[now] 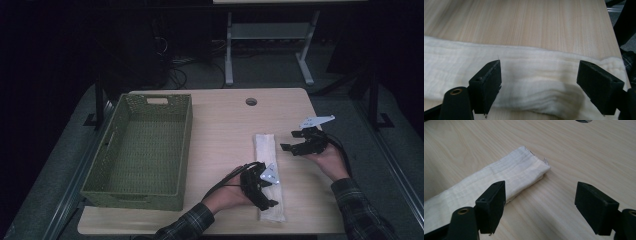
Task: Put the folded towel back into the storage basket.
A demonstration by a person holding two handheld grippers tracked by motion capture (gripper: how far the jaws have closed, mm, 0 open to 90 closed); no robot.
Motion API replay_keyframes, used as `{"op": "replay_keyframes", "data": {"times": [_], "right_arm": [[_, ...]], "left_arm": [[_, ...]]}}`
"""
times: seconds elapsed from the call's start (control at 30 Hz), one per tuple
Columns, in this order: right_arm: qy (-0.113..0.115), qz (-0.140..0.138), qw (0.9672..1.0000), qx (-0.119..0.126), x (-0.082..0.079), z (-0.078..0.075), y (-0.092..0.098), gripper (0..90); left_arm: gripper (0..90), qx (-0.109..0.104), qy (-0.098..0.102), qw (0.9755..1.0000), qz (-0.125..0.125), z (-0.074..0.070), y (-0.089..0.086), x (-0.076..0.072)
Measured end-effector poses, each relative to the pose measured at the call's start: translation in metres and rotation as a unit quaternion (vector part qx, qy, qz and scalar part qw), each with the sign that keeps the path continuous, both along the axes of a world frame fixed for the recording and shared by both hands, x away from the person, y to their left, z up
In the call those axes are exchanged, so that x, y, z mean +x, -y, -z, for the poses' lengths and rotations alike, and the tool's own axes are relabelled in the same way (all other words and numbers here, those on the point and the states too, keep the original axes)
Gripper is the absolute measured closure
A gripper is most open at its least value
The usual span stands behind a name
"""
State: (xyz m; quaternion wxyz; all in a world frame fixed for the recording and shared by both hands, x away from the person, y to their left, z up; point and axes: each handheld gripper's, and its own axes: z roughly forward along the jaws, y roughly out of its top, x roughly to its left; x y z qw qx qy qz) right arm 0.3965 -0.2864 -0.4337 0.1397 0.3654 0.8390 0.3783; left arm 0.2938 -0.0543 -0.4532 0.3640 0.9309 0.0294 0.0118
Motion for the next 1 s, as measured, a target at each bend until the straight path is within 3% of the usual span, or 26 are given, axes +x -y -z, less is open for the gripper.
{"op": "replay_keyframes", "data": {"times": [0.13, 0.33, 0.57, 0.7, 0.8, 0.9, 1.0], "right_arm": [[-0.001, 0.001, 1.0, 0.0, 0.0, 0.0, 0.0, 24.3], [-0.002, 0.0, 1.0, 0.001, 0.0, 0.0, 0.0, 24.3], [-0.002, -0.01, 0.9999, 0.002, -0.001, 0.001, -0.001, 23.8], [-0.005, -0.027, 0.9996, 0.005, 0.0, 0.001, -0.001, 23.5], [-0.012, -0.043, 0.9989, 0.012, -0.002, 0.0, -0.003, 23.6], [-0.015, -0.064, 0.9977, 0.015, -0.001, -0.002, -0.007, 24.0], [-0.019, -0.08, 0.9965, 0.014, 0.002, -0.003, -0.012, 24.6]], "left_arm": [[17.6, 0.032, -0.002, 0.9994, 0.012, 0.012, 0.006, 0.005], [19.1, 0.03, -0.007, 0.9995, 0.006, 0.012, 0.005, 0.005], [55.8, 0.026, -0.016, 0.9995, -0.01, 0.007, -0.004, 0.004], [72.1, 0.03, -0.03, 0.999, -0.015, 0.005, -0.007, 0.003], [77.0, 0.04, -0.04, 0.9983, -0.012, 0.004, -0.007, 0.003], [77.8, 0.034, -0.055, 0.9976, -0.024, 0.005, -0.008, 0.004], [77.9, 0.033, -0.057, 0.9976, -0.019, 0.005, -0.009, 0.007]]}}
